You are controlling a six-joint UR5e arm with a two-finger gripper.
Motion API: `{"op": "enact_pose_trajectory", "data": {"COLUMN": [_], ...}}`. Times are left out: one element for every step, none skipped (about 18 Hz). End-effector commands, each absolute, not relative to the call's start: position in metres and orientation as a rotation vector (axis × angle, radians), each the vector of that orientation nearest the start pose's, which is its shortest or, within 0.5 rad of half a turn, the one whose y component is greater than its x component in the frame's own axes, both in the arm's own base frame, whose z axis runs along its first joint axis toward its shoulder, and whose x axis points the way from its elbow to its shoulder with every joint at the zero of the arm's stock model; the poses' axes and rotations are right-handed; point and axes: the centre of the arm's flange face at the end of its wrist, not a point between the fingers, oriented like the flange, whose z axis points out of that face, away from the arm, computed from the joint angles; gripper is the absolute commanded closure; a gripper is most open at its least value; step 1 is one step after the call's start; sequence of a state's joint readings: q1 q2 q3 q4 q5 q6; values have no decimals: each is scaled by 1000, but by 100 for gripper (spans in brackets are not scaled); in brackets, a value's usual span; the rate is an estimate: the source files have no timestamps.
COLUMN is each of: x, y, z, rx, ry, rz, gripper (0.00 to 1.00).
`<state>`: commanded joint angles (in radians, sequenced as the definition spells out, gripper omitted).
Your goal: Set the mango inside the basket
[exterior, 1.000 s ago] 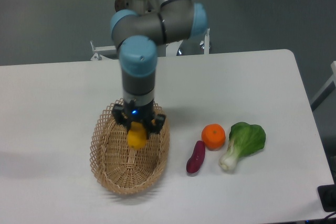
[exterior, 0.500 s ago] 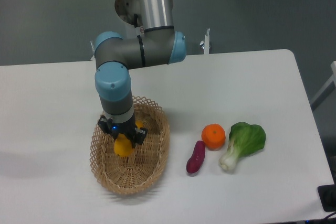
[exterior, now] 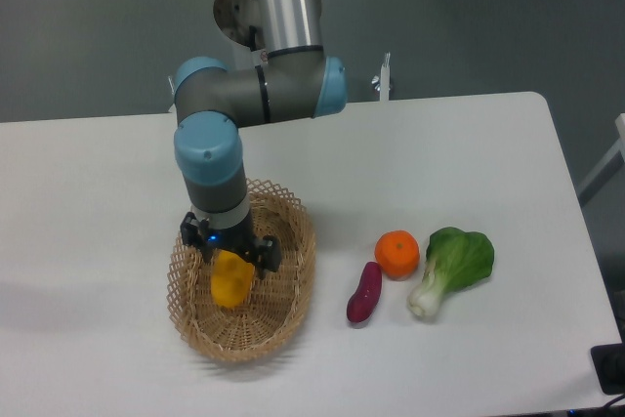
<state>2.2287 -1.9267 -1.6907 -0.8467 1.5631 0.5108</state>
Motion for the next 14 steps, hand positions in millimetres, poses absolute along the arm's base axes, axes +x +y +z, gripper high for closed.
{"op": "enact_pose_trajectory", "data": {"x": [-292,-314,-333,-351,-362,-375,-386,-396,-405,-414,-422,-430,-437,-444], "y": [563,554,547,538,527,512,497,484,471,459,447,437,423,408], "z": [322,334,347,361,369,374,380,384,388,393,395,396,400,407], "rx": [-2893,-2872,-2850,-2837,-2847,-2866,-2886,-2909,-2929,-2943,-2959,-2975,-2991,-3002], "ry": [-260,-307,-337,-338,-322,-296,-266,-226,-182,-151,-116,-71,-24,27], "rz": [213,237,259,288,299,305,308,304,304,306,304,299,296,298], "gripper": [0,0,0,0,0,0,0,0,0,0,0,0,0,0]}}
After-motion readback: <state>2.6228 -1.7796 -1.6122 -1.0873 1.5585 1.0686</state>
